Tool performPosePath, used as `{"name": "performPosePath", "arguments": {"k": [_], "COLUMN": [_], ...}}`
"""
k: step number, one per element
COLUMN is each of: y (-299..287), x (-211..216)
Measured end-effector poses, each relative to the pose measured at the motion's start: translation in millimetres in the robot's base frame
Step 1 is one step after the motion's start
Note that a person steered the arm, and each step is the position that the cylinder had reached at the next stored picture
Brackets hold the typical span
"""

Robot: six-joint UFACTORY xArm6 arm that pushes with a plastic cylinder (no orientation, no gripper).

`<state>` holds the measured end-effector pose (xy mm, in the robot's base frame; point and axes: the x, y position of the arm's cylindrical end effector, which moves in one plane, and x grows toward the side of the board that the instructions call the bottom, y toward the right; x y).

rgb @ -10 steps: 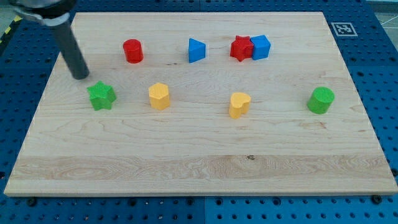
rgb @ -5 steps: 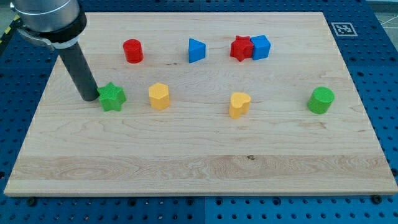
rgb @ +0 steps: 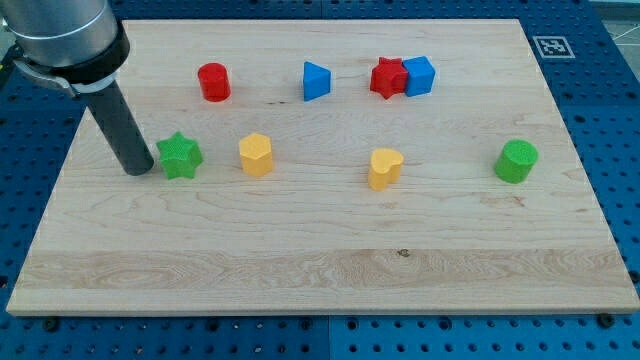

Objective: Push green star along with yellow hexagon to the center

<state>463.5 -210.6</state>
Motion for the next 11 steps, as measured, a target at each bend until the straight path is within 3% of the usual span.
{"name": "performPosePath", "arguments": {"k": [1, 2, 3, 4, 7, 10, 11], "y": [-4, -5, -4, 5, 15, 8, 26], "x": [2, 30, 19, -26, -32, -19, 6]}}
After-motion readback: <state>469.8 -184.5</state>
